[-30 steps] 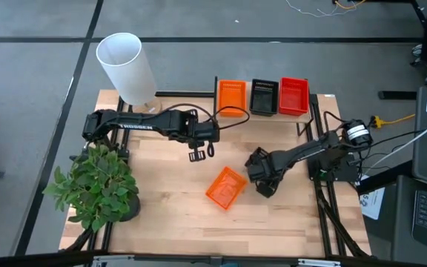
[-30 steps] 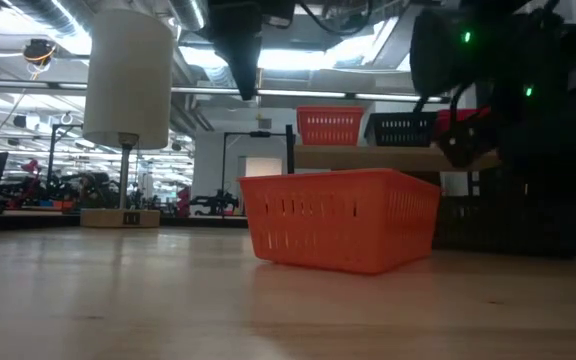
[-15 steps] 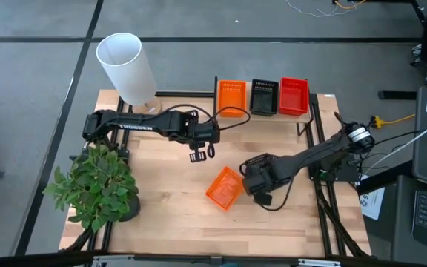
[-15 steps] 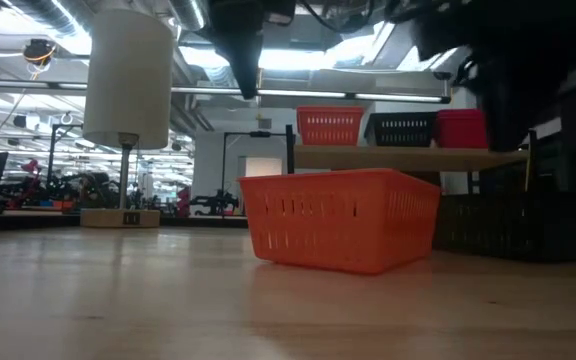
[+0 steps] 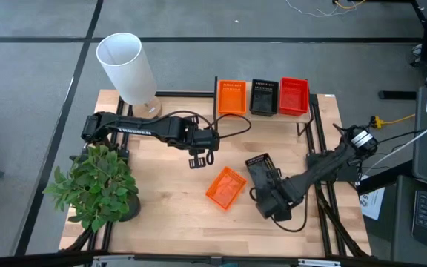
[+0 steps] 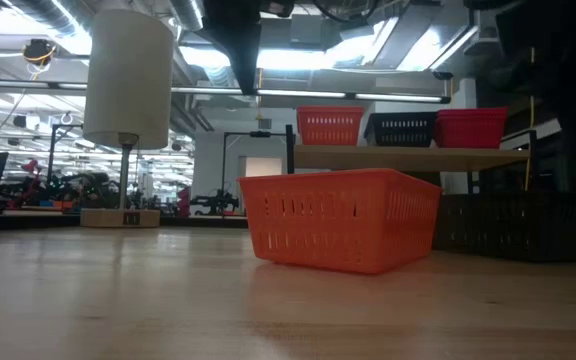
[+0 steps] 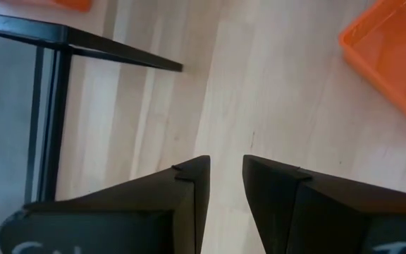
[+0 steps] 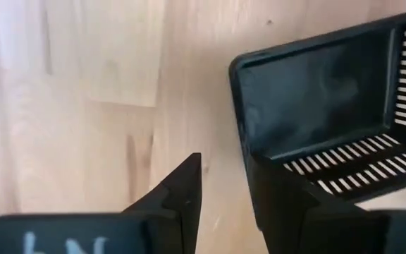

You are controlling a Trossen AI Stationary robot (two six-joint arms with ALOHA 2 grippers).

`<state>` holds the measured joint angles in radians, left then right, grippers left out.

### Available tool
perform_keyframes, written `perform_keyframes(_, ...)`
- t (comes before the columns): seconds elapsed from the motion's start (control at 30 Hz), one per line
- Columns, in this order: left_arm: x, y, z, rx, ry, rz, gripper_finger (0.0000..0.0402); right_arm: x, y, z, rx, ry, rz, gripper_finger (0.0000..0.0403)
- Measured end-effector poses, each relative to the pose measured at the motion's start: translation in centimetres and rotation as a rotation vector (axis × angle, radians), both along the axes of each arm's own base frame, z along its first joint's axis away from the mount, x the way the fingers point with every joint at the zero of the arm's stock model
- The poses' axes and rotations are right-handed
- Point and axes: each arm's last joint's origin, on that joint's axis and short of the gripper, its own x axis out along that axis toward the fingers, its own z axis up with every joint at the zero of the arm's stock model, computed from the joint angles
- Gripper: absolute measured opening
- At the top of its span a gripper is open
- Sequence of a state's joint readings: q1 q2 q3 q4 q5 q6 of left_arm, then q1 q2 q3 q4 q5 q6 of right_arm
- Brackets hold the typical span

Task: Stack baskets on shelf by color
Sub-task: Stack the black bin on the black bin on the shelf

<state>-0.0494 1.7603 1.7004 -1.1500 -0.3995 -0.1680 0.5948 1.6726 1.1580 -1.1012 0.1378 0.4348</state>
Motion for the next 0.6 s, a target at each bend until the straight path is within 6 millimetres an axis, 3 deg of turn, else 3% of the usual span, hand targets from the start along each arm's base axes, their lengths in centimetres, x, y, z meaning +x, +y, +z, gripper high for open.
perform_keyframes(0.47, 0.0, 0.0, 0.0, -0.006, -0.006, 0.015, 0.0078, -1.1, -1.4, -4.2, -0.067, -0.046, -0.023, 0.0116)
perform_keyframes(0.6, 0.0, 0.0, 0.0, -0.005, -0.006, 0.015, 0.0078, -1.1, -1.5, -4.0, -0.090, -0.046, -0.064, 0.0075)
